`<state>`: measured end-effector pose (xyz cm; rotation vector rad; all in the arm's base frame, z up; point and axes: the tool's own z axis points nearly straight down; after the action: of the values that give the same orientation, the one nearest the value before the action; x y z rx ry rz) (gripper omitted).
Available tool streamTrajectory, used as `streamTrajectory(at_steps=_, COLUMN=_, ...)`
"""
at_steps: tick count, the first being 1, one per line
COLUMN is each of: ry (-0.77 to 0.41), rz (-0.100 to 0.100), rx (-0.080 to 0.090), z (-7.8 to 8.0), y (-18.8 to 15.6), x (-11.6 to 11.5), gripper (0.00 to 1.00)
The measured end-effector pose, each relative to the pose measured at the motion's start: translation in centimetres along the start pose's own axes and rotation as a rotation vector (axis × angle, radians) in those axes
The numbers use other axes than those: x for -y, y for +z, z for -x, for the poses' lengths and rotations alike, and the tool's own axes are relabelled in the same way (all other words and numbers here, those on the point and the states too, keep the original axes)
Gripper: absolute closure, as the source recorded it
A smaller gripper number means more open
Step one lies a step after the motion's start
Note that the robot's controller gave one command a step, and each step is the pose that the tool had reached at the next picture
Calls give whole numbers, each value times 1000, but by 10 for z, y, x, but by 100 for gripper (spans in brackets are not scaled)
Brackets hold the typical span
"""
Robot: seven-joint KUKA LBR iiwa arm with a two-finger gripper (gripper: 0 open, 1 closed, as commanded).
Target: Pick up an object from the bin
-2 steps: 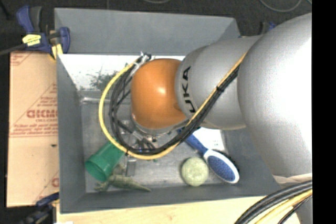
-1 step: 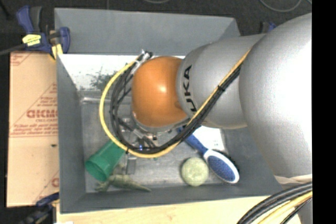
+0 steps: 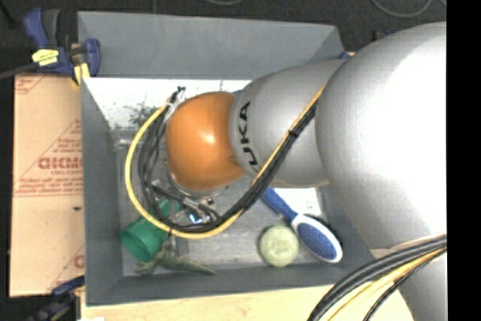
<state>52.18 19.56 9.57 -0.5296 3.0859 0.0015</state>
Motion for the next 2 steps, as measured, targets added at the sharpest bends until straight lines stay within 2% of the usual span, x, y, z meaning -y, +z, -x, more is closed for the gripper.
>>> streamTrajectory(at_steps=1, ry=-99, rz=3, rx=-10, z=8, y=-37, x=-17, gripper=0)
streamTrajectory(at_steps=2, ry=-261, rz=2, rx=-6, z=-1, y=-27, x=-33, gripper=0)
